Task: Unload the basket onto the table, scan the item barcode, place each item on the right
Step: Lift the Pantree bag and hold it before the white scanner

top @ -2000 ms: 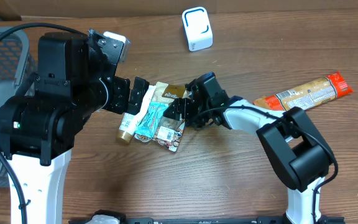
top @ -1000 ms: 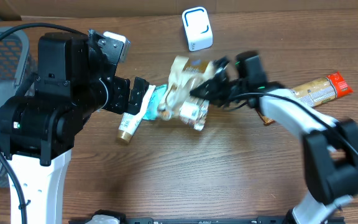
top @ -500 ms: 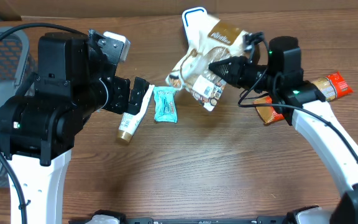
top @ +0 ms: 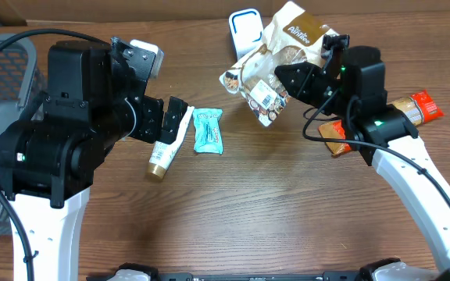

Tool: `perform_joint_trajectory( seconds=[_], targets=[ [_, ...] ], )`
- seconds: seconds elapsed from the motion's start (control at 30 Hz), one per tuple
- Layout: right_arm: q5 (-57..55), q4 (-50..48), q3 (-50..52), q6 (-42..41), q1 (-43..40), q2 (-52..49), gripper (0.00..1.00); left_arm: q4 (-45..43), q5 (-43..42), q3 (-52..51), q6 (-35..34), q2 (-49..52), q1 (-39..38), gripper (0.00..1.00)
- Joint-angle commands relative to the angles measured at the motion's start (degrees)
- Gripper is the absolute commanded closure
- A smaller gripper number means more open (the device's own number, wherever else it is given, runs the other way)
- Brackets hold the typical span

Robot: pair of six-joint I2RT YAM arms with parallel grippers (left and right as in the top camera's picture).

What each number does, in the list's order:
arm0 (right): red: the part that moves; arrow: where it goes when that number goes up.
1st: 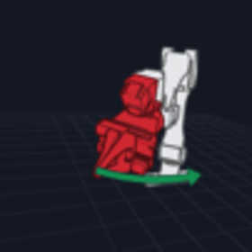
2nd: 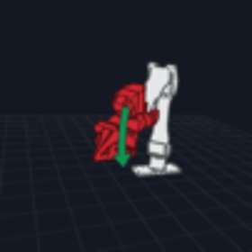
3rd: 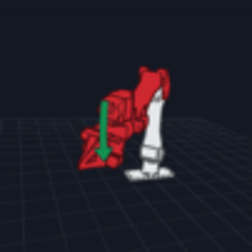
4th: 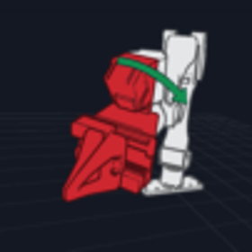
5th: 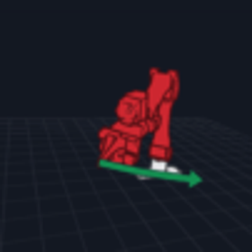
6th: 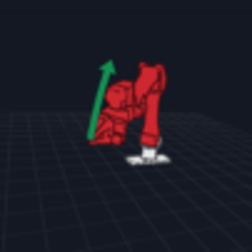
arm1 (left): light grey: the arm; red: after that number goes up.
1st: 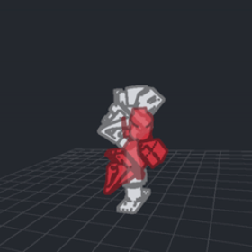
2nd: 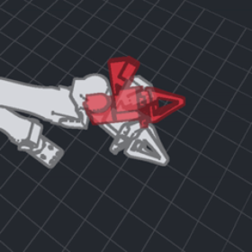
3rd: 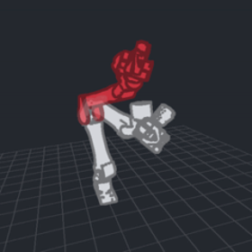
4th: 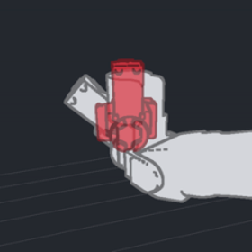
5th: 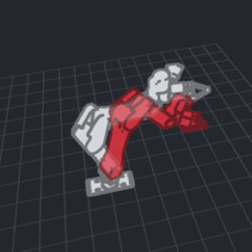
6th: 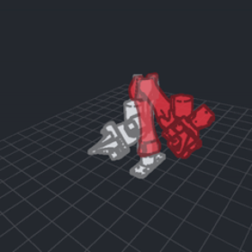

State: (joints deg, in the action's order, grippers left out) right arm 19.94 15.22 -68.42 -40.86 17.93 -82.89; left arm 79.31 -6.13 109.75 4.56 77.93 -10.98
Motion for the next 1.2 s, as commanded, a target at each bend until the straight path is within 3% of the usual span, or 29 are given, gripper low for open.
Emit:
perform_joint_trajectory(
  seconds=[0.0,0.13,0.23,0.5,0.6,0.87,1.03,1.17],
  targets=[
    [-23.69,1.70,-7.89,8.74,4.31,0.02,0.96,-0.02,0.35,-0.11,-0.72,0.35,0.13,0.00],
    [-46.64,-1.97,-11.06,19.78,9.57,-3.91,0.96,-0.02,0.35,-0.11,-0.72,0.35,0.13,0.01],
    [-54.77,-11.80,-11.08,30.45,11.87,-8.55,0.96,-0.02,0.35,-0.11,-0.72,0.35,0.13,0.00],
    [-63.84,-47.54,-11.17,54.36,12.81,-25.53,0.96,-0.02,0.35,-0.11,-0.72,0.35,0.13,0.00],
    [-63.98,-56.15,-12.74,61.64,12.81,-31.71,0.96,-0.02,0.35,-0.11,-0.72,0.35,0.13,0.00],
    [-64.43,-58.05,-28.28,69.70,12.39,-47.21,0.96,-0.02,0.35,-0.11,-0.72,0.35,0.13,0.00],
    [-60.37,-51.74,-39.89,71.71,11.98,-56.00,0.96,-0.02,0.35,-0.11,-0.72,0.35,0.13,0.00],
    [-56.33,-54.14,-43.06,84.52,11.23,-61.37,0.96,-0.02,0.35,-0.11,-0.72,0.35,0.13,0.01]
  ],
)
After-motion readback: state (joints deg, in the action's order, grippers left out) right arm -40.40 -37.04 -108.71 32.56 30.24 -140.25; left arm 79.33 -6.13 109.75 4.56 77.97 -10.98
